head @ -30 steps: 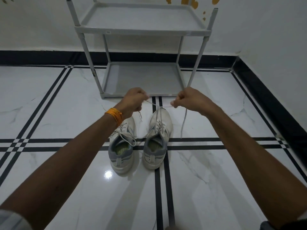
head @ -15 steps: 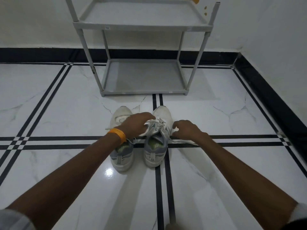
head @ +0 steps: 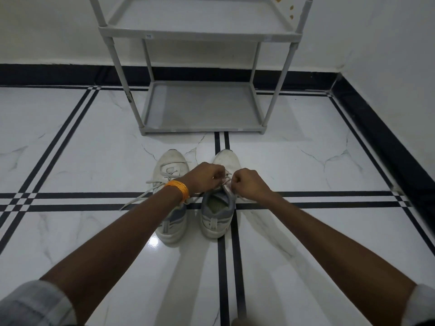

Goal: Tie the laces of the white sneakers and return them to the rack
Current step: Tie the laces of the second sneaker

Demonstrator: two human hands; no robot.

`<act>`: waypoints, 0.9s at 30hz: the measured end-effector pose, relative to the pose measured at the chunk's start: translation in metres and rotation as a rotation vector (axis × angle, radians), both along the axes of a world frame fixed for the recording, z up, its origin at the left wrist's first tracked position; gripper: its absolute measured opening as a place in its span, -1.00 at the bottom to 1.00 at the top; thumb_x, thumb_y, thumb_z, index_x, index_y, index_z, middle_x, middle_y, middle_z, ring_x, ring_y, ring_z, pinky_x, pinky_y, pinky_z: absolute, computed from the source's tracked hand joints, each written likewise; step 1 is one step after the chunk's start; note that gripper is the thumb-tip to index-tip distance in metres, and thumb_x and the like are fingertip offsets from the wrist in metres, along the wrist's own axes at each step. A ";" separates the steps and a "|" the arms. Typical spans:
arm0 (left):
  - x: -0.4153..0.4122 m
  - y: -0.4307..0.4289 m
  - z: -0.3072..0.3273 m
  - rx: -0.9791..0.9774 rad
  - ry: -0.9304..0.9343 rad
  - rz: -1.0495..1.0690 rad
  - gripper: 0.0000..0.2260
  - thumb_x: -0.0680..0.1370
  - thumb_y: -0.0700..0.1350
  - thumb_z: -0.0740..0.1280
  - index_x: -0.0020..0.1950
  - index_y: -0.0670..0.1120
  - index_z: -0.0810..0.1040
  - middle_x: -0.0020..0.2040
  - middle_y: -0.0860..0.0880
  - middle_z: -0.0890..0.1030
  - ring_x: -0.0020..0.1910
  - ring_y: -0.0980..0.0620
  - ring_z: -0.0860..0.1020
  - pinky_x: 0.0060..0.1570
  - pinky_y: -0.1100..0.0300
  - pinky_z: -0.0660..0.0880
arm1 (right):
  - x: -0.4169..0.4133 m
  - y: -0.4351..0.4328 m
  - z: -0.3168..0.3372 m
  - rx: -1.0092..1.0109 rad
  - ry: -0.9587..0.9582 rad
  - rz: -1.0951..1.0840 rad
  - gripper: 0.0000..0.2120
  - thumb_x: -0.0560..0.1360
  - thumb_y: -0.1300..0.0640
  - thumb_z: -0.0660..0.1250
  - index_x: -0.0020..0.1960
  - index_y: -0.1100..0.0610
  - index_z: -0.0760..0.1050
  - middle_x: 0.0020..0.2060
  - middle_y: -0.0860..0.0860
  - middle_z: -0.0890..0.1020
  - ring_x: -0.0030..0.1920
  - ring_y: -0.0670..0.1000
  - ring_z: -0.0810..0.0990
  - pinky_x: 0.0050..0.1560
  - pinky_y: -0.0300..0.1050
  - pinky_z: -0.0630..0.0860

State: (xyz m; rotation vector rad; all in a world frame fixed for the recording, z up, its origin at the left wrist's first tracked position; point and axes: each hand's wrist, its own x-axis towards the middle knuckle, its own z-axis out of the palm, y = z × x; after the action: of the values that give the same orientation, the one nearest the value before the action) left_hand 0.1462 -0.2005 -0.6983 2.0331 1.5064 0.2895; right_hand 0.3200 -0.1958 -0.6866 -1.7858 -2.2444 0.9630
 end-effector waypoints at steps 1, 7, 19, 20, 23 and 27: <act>-0.003 0.000 -0.002 0.038 0.028 0.009 -0.86 0.57 -0.11 0.32 -0.01 -0.15 0.62 -0.06 -0.15 0.68 -0.07 -0.12 0.61 -0.13 0.19 0.39 | 0.001 0.001 -0.001 -0.001 0.000 -0.017 -0.87 0.50 0.25 0.27 -0.21 0.19 0.52 -0.19 0.15 0.67 -0.17 0.11 0.61 -0.26 -0.15 0.43; -0.013 -0.016 -0.014 0.017 -0.138 0.220 -0.74 0.59 -0.07 0.26 -0.24 -0.18 0.48 -0.32 -0.11 0.56 -0.34 0.01 0.43 -0.23 0.06 0.38 | 0.016 0.007 -0.001 -0.529 0.754 -0.633 -0.82 0.52 0.33 0.15 -0.23 0.26 0.44 -0.27 0.21 0.59 -0.28 0.11 0.58 -0.16 0.03 0.63; -0.006 -0.029 -0.014 0.007 -0.101 0.259 -0.71 0.55 -0.16 0.27 -0.35 -0.23 0.45 -0.40 -0.12 0.44 -0.40 -0.01 0.37 -0.34 0.12 0.26 | -0.010 0.002 -0.027 -0.646 1.320 -1.072 -0.74 0.47 0.38 0.02 -0.32 0.11 0.16 -0.52 0.08 0.26 -0.44 0.04 0.26 -0.42 -0.15 0.38; -0.006 -0.029 -0.014 0.019 -0.054 0.251 -0.71 0.55 -0.16 0.28 -0.37 -0.18 0.42 -0.43 -0.10 0.42 -0.41 -0.02 0.36 -0.35 0.12 0.25 | -0.012 0.002 -0.027 -0.624 1.270 -1.053 -0.74 0.47 0.37 0.00 -0.32 0.10 0.14 -0.53 0.07 0.25 -0.45 0.02 0.23 -0.44 -0.16 0.28; -0.008 -0.031 -0.013 0.034 0.012 0.229 -0.67 0.56 -0.15 0.28 -0.40 -0.12 0.33 -0.48 -0.03 0.34 -0.40 -0.04 0.35 -0.33 0.13 0.22 | -0.013 0.001 -0.031 -0.568 1.170 -1.000 -0.75 0.47 0.35 -0.03 -0.32 0.09 0.12 -0.46 0.08 0.23 -0.46 0.01 0.17 -0.43 -0.17 0.11; -0.019 -0.037 -0.013 0.008 -0.013 0.268 -0.64 0.59 -0.06 0.29 -0.39 -0.11 0.38 -0.43 -0.06 0.43 -0.39 -0.01 0.40 -0.36 0.13 0.25 | -0.003 0.006 -0.030 -0.416 0.981 -0.893 -0.77 0.50 0.28 0.02 -0.32 0.11 0.17 -0.46 0.06 0.28 -0.48 0.00 0.20 -0.49 -0.21 0.11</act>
State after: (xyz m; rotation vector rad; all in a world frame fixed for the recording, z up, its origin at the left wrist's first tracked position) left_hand 0.1276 -0.2371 -0.7118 1.8301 1.7729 0.4142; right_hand 0.3167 -0.1896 -0.7168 -1.5822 -0.6063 1.5916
